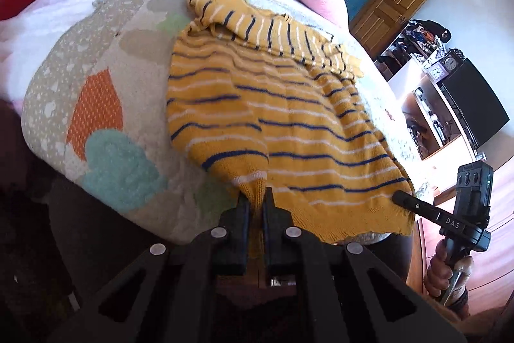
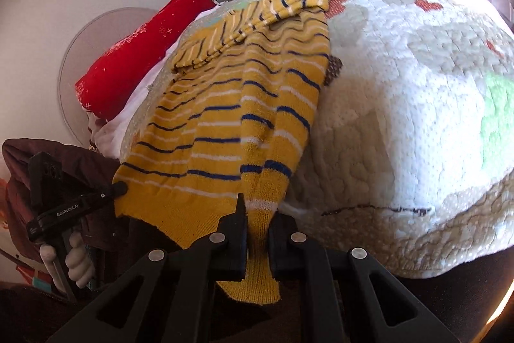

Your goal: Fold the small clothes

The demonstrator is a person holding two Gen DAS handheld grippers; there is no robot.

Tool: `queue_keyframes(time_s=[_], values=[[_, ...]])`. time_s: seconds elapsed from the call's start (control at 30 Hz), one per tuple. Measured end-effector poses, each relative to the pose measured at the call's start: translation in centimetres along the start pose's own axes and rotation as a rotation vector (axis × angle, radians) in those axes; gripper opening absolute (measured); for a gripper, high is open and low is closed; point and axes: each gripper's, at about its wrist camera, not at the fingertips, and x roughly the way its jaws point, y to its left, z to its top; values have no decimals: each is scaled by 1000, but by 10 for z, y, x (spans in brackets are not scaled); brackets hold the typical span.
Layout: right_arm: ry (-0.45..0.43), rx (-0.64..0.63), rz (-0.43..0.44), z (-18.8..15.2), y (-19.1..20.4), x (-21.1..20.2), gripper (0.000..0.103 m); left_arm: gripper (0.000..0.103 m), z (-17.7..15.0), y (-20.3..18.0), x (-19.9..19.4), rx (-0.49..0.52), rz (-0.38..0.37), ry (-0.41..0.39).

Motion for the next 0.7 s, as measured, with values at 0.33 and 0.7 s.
queue_keyframes(time_s=[0.33,0.7], values=[[-173,-110,3,127,49,4,10,6,110,-10,16,-6,25,-128],[-154,-73,-108,272,42,80,10,6,249,-1,99,-14,125,-80]])
